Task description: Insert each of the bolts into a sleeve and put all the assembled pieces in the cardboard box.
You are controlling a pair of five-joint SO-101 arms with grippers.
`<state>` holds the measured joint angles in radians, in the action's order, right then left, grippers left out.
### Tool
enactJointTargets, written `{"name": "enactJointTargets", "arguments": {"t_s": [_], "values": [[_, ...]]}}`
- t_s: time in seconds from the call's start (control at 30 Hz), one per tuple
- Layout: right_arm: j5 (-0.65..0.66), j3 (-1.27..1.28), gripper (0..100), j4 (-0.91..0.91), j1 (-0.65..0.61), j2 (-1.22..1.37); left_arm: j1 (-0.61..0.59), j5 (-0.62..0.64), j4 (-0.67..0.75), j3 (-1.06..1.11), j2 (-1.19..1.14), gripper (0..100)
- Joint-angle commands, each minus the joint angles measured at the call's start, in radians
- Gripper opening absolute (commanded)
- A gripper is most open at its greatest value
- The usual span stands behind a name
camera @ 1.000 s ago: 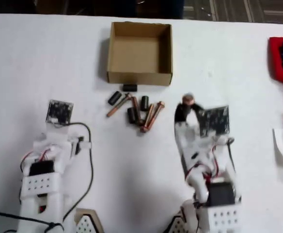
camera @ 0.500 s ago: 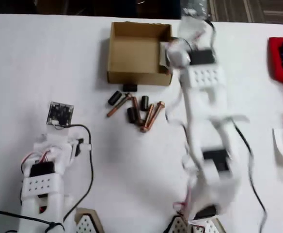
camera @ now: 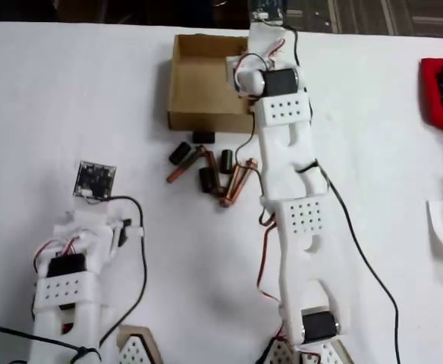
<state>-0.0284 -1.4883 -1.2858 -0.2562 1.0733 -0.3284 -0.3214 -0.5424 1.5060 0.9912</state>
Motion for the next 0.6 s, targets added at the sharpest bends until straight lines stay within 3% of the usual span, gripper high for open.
{"name": "enactJointTargets", "arguments": {"t_s": [0.0,0.57], "values": [[0.009,0.003,1.9,0.016,0.008,-0.021,-0.003,-0.006,0.006,-0.005,0.017,29],[0.014,0.192,2.0,0.053,0.058,-0.016,-0.002,-0.006,0.006,-0.005,0.018,29]]}}
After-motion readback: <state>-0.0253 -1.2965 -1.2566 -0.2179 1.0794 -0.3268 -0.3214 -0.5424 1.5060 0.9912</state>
